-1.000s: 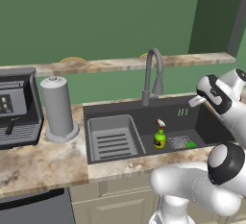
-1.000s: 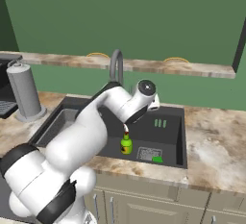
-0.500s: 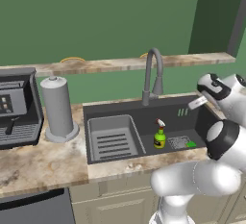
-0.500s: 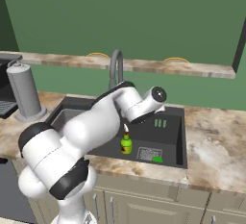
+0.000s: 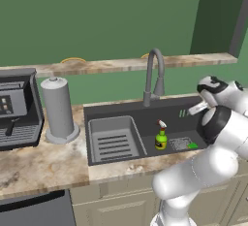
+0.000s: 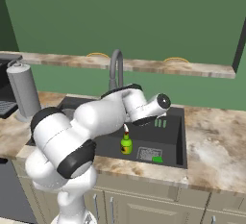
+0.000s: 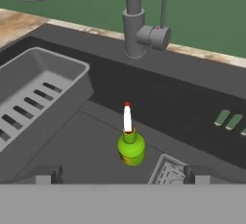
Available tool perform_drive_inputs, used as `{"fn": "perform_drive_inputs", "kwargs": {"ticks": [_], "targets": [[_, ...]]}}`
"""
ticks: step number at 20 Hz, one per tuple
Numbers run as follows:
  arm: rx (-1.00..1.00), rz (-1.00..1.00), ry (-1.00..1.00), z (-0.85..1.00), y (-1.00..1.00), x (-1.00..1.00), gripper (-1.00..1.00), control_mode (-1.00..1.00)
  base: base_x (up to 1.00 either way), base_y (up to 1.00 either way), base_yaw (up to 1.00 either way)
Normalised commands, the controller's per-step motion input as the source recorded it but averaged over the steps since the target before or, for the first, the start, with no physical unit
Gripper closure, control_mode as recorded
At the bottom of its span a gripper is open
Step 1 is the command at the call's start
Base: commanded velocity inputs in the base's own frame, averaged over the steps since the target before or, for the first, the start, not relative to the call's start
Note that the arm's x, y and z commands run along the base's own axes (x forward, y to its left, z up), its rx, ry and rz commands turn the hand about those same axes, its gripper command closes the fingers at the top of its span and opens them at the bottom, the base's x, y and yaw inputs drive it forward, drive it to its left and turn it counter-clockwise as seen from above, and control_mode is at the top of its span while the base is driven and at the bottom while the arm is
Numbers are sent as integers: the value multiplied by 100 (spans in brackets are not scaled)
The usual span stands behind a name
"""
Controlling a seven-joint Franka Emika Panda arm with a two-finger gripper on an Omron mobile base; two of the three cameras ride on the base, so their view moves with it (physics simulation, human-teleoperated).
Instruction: Pick up the spray and sponge from the sink, and place them back in the cabinet, and close the cabinet doors.
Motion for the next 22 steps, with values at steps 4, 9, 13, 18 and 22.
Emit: {"fn": "perform_drive_inputs", "kwargs": {"ticks": [4,9,13,18,22], "targets": [[0,0,0,-48,0,6,-100,-100,0,0,0],[0,0,0,-39,2,2,-100,-100,0,0,0],[0,0,0,-41,0,7,-100,-100,0,0,0],[0,0,0,-44,0,8,-100,-100,0,0,0],[0,0,0,-40,1,20,-100,-100,0,0,0]]}}
